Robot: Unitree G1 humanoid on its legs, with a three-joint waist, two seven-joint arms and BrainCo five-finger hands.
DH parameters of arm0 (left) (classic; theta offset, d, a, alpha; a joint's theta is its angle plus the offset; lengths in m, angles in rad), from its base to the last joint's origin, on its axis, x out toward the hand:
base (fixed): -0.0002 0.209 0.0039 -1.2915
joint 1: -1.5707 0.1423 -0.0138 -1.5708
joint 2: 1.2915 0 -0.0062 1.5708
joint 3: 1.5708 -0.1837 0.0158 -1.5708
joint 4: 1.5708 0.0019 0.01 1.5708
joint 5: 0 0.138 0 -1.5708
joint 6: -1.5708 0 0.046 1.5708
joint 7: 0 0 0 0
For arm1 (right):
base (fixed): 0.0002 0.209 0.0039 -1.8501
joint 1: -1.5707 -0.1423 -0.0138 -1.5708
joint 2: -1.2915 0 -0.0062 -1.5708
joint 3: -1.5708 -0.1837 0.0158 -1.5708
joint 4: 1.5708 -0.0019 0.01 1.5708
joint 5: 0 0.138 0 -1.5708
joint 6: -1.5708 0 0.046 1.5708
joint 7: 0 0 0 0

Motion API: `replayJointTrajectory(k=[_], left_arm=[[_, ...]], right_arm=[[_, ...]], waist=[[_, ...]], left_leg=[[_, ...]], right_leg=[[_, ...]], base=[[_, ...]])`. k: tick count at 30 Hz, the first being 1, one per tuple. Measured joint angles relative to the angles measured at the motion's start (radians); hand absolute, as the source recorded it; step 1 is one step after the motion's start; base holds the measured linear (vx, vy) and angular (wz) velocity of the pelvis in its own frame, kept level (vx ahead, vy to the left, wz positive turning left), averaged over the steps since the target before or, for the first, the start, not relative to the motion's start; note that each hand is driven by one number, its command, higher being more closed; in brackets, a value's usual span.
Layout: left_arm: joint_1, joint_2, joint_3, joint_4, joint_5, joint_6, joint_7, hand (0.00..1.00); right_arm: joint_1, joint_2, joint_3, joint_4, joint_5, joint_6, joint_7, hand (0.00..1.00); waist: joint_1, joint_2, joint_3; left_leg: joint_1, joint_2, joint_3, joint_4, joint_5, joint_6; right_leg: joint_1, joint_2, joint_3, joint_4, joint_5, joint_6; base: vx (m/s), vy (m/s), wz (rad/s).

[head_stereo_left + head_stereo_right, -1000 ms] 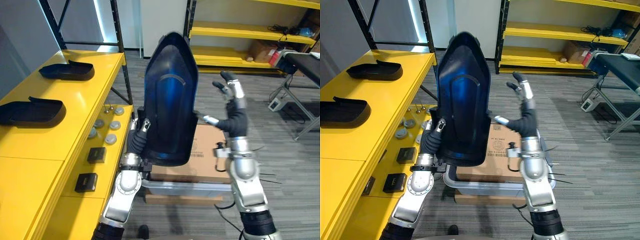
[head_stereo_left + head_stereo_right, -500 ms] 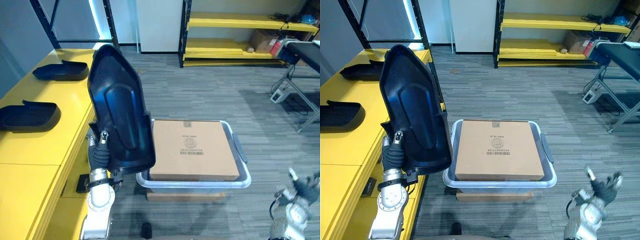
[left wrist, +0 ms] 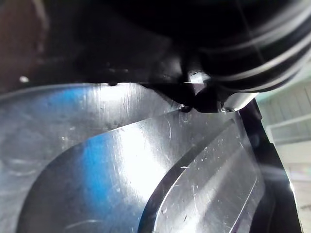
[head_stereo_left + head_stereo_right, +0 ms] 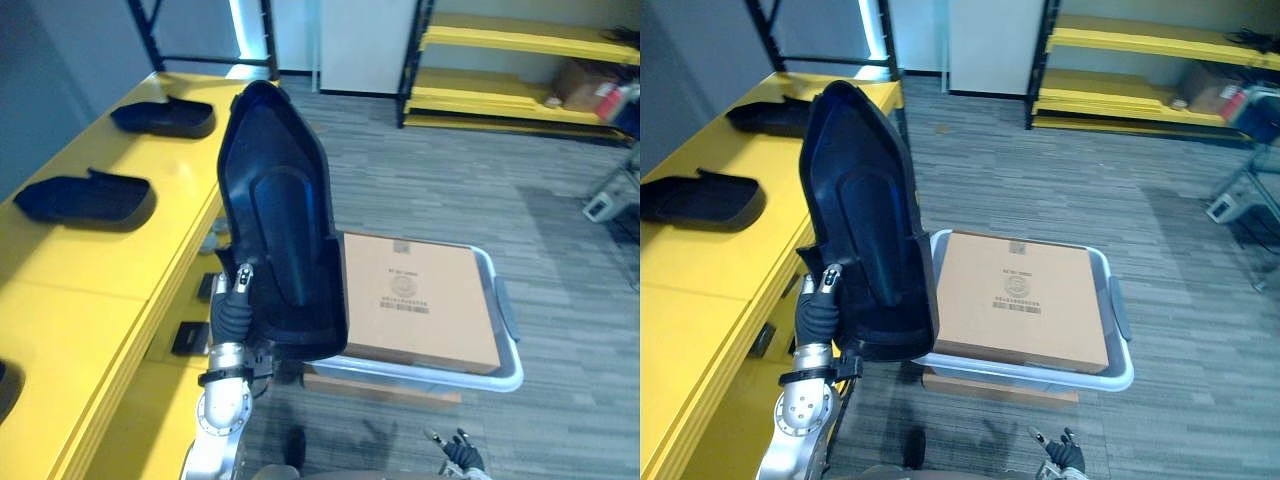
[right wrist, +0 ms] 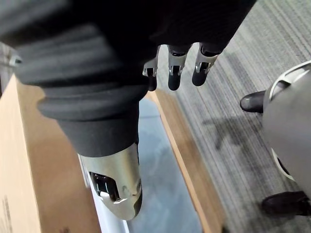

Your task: Walk over and take plastic housings, then place them on the shelf

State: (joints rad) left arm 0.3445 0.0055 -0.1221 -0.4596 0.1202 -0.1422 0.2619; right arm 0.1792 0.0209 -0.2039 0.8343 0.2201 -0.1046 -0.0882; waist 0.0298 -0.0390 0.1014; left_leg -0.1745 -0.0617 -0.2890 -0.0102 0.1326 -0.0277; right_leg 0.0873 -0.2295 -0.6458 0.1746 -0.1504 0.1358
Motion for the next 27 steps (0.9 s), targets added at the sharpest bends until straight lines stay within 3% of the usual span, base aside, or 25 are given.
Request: replayJointTrajectory(k=[2, 4, 6, 8, 9, 13, 14, 15, 16, 18, 20, 21, 22, 23, 25, 27], left_arm=[[0.022, -0.014, 0.01, -0.029, -0.009, -0.001, 0.003, 1.0], [0.036, -0.023, 0.017, -0.053, -0.028, -0.003, 0.003, 1.0], [0.035, -0.022, 0.017, -0.054, -0.033, -0.017, 0.003, 1.0], [0.028, -0.021, 0.01, -0.054, -0.039, -0.027, 0.005, 1.0], [0.026, -0.02, 0.007, -0.054, -0.04, -0.032, 0.006, 1.0], [-0.008, -0.02, -0.028, -0.047, -0.048, -0.038, 0.0, 1.0], [-0.032, -0.019, -0.048, -0.039, -0.048, -0.038, -0.001, 1.0], [-0.054, -0.015, -0.073, -0.029, -0.048, -0.038, 0.0, 1.0], [-0.064, -0.014, -0.085, -0.026, -0.048, -0.038, 0.001, 1.0], [-0.129, 0.016, -0.111, 0.015, -0.047, -0.041, 0.006, 1.0], [-0.153, 0.019, -0.113, 0.057, -0.047, -0.045, 0.009, 1.0], [-0.169, 0.018, -0.123, 0.088, -0.047, -0.044, 0.012, 1.0], [-0.18, 0.019, -0.148, 0.122, -0.046, -0.04, 0.015, 1.0], [-0.182, 0.019, -0.175, 0.141, -0.046, -0.039, 0.015, 1.0], [-0.184, 0.015, -0.211, 0.152, -0.038, -0.039, 0.015, 1.0], [-0.184, 0.015, -0.22, 0.153, -0.038, -0.04, 0.02, 1.0]], right_arm=[[-0.004, 0.0, 0.027, -0.025, -0.001, -0.002, -0.001, 0.0], [-0.021, -0.001, 0.045, -0.052, -0.008, -0.006, -0.002, 0.0], [-0.022, 0.002, 0.058, -0.066, -0.009, -0.001, -0.008, 0.0], [-0.003, 0.005, 0.061, -0.073, -0.008, -0.001, -0.025, 0.0], [0.007, 0.001, 0.062, -0.074, -0.008, -0.002, -0.026, 0.0], [-0.004, 0.013, 0.087, -0.096, -0.018, 0.0, -0.023, 0.0], [-0.012, 0.017, 0.088, -0.095, -0.032, 0.007, -0.019, 0.0], [-0.02, 0.017, 0.102, -0.095, -0.045, 0.022, -0.012, 0.0], [-0.025, 0.019, 0.113, -0.095, -0.05, 0.027, -0.006, 0.0], [-0.068, 0.018, 0.169, -0.093, -0.066, 0.028, 0.011, 0.0], [-0.096, 0.019, 0.184, -0.09, -0.066, 0.026, 0.013, 0.0], [-0.112, 0.019, 0.182, -0.091, -0.066, 0.025, 0.011, 0.0], [-0.115, 0.02, 0.18, -0.094, -0.065, 0.024, 0.002, 0.0], [-0.111, 0.021, 0.18, -0.094, -0.065, 0.023, -0.002, 0.0], [-0.098, 0.02, 0.18, -0.095, -0.064, 0.023, -0.007, 0.0], [-0.083, 0.02, 0.18, -0.099, -0.063, 0.024, -0.015, 0.0]], waist=[[0.013, 0.001, 0.005], [0.014, 0.001, 0.016], [0.023, -0.003, 0.025], [0.027, -0.011, 0.027], [0.029, -0.016, 0.024], [0.038, -0.025, 0.022], [0.038, -0.022, 0.021], [0.037, -0.017, 0.02], [0.035, -0.014, 0.02], [0.022, -0.013, 0.015], [0.01, -0.013, 0.014], [0.008, -0.026, 0.007], [0.002, -0.023, 0.009], [-0.018, -0.023, 0.008], [-0.017, -0.024, 0.008], [-0.014, -0.025, 0.007]], left_leg=[[-0.033, -0.024, -0.044, 0.024, 0.001, -0.001], [-0.065, -0.015, 0.05, 0.042, -0.015, 0.023], [-0.092, 0.028, 0.285, 0.078, -0.045, 0.07], [-0.102, 0.121, 0.639, 0.162, -0.072, 0.113], [-0.106, 0.131, 0.703, 0.188, -0.089, 0.122], [-0.126, 0.094, 0.672, 0.283, -0.178, 0.133], [-0.121, 0.08, 0.643, 0.311, -0.209, 0.141], [-0.098, 0.07, 0.611, 0.328, -0.235, 0.151], [-0.08, 0.065, 0.588, 0.329, -0.248, 0.152], [-0.034, 0.057, 0.505, 0.298, -0.257, 0.149], [-0.001, 0.035, 0.464, 0.26, -0.245, 0.136], [0.016, 0.019, 0.431, 0.25, -0.241, 0.136], [0.028, 0.001, 0.374, 0.252, -0.239, 0.14], [0.037, -0.015, 0.315, 0.258, -0.238, 0.139], [0.049, -0.039, 0.229, 0.276, -0.245, 0.126], [0.051, -0.058, 0.176, 0.292, -0.263, 0.098]], right_leg=[[0.004, -0.017, -0.074, 0.034, -0.024, 0.006], [0.052, -0.036, -0.188, 0.052, -0.042, 0.016], [0.097, -0.043, -0.276, 0.053, -0.042, 0.017], [0.142, -0.056, -0.371, 0.07, -0.041, 0.018], [0.149, -0.071, -0.39, 0.081, -0.035, 0.023], [0.18, -0.135, -0.415, 0.158, -0.012, 0.009], [0.186, -0.18, -0.415, 0.253, 0.004, -0.028], [0.175, -0.226, -0.36, 0.379, 0.051, -0.136], [0.154, -0.245, -0.298, 0.446, 0.084, -0.195], [-0.008, -0.175, 0.024, 0.609, -0.044, -0.132], [-0.094, -0.121, 0.141, 0.597, -0.1, -0.124], [-0.135, -0.096, 0.202, 0.571, -0.126, -0.129], [-0.187, -0.038, 0.295, 0.524, -0.15, -0.124], [-0.229, 0.012, 0.384, 0.478, -0.164, -0.105], [-0.284, 0.079, 0.528, 0.401, -0.163, -0.092], [-0.295, 0.095, 0.583, 0.344, -0.144, -0.076]], base=[[0.0, -0.045, 1.43], [0.01, -0.01, 1.6], [0.05, 0.031, 1.35], [0.16, 0.054, 1.33], [0.19, 0.064, 0.71], [0.19, 0.151, 0.38], [0.2, 0.155, 0.7], [0.22, 0.164, 0.73], [0.24, 0.167, 0.77], [0.22, 0.143, 0.85], [0.16, 0.102, 0.78], [0.2, 0.069, 1.14], [0.23, 0.028, 1.63], [0.23, -0.034, 1.82], [0.2, -0.087, 1.63], [0.12, -0.129, 1.18]])
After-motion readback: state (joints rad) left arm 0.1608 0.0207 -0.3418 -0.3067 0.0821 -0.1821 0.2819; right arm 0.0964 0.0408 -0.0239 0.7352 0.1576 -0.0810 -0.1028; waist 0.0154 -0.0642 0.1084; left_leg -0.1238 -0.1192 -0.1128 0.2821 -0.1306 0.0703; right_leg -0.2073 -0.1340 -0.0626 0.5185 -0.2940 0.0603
